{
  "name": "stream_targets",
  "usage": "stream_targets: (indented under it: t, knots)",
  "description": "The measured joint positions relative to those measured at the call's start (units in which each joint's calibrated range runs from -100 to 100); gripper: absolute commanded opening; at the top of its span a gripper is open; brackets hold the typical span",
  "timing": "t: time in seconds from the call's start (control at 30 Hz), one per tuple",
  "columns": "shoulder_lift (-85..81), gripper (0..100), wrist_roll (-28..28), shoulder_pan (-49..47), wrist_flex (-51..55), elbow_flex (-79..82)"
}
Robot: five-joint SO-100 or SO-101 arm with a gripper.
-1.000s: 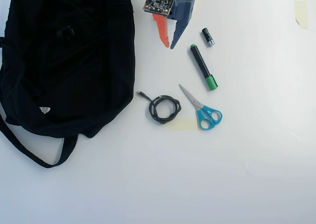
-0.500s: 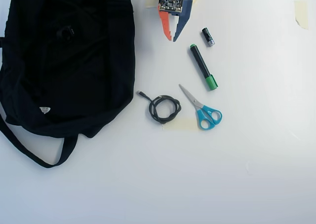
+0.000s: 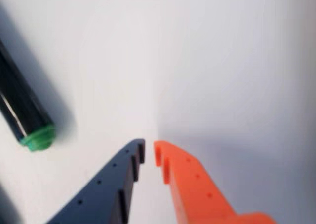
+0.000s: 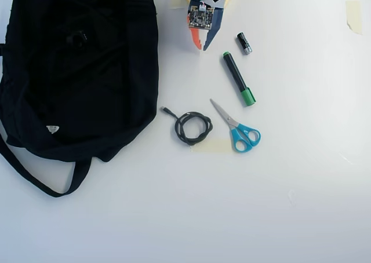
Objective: Put the bike light into the black bag
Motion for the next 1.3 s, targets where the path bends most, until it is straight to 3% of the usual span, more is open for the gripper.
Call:
stream_targets:
  t: [1.3]
  knots:
    - [-0.25, 2, 0.05, -0.44, 0.26, 5.19]
